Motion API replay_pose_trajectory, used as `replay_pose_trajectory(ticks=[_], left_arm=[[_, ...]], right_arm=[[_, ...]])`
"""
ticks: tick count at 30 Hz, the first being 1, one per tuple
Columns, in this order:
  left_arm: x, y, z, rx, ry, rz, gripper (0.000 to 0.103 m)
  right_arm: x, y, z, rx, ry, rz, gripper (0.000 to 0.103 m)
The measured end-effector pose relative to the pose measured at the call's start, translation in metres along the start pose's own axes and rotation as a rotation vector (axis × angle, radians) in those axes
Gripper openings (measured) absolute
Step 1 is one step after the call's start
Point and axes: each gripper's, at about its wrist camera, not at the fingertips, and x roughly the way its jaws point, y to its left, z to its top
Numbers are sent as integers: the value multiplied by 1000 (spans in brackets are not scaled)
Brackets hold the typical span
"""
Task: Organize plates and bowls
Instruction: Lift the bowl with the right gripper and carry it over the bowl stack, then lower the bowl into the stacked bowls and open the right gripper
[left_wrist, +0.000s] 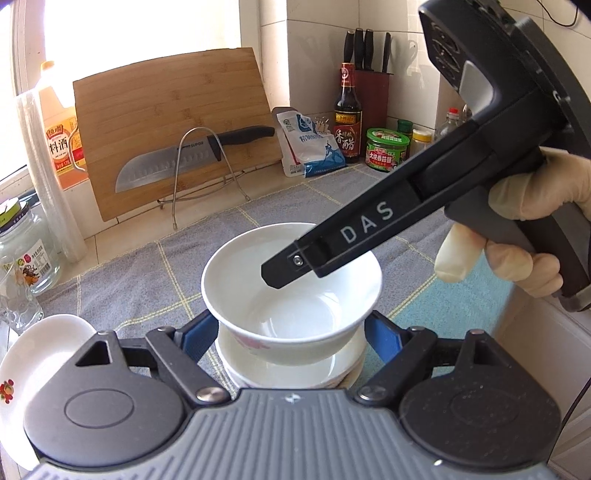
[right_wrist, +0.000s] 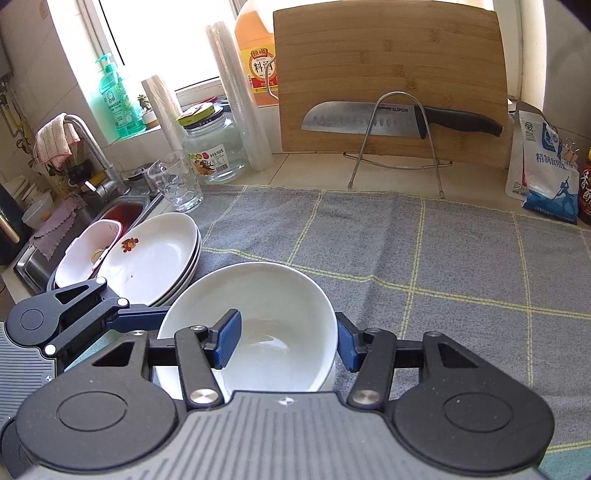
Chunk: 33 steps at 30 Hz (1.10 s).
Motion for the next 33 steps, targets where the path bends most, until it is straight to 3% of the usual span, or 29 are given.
replay_pose_trajectory(ticks=[24, 33], left_arm=[[9, 3, -8, -17, 42, -20, 89], [6, 4, -8, 2, 16, -48, 97]], right_arm=[[15, -3, -10, 25, 18, 12, 60], [13, 2, -9, 9, 2, 13, 79]])
